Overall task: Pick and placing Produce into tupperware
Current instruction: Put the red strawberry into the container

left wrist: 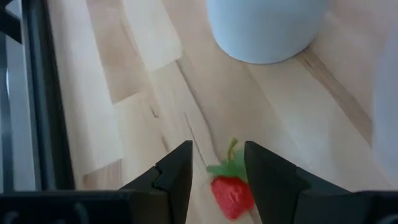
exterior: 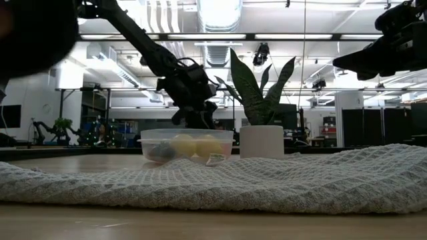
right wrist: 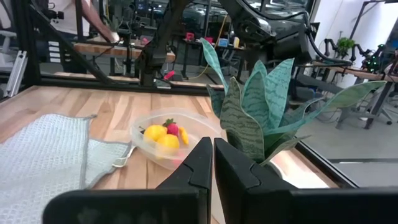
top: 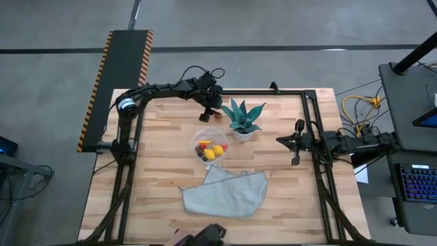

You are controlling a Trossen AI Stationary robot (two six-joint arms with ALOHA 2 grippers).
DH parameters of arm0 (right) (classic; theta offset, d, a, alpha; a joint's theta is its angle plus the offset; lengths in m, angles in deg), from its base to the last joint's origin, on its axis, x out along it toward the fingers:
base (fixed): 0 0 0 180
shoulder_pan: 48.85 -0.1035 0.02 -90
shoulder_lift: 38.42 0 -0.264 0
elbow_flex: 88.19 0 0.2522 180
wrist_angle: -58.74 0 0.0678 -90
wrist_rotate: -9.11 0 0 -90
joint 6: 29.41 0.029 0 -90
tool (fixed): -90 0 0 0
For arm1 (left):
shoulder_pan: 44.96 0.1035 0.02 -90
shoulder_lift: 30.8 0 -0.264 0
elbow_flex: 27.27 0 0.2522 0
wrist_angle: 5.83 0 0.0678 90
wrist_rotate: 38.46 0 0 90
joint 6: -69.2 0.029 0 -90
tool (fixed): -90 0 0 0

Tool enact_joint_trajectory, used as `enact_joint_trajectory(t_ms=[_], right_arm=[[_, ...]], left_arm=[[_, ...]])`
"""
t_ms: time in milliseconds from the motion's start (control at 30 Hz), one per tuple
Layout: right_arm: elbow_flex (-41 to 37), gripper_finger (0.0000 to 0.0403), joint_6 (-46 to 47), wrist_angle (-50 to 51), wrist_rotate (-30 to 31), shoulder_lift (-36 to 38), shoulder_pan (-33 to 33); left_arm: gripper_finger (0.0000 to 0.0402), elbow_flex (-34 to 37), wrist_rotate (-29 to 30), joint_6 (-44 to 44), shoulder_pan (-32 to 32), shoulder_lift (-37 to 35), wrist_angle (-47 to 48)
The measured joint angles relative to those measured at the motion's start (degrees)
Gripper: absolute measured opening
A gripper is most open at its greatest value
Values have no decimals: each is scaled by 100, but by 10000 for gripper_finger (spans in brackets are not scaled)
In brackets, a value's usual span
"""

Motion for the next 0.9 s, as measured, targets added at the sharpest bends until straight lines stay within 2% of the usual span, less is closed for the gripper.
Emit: enact_joint_trajectory(t_ms=[333,633,900], right_arm=[[0,9,84,33,-3,-9,0],[0,9,82,35,-3,-7,0],[0,9,83,35,-3,-7,0]], left_arm=[[130,-610,153,383,-38,313,899],[130,-1001,214,408,-72,320,1385],[130,-1050,117,331,-221,318,1572]])
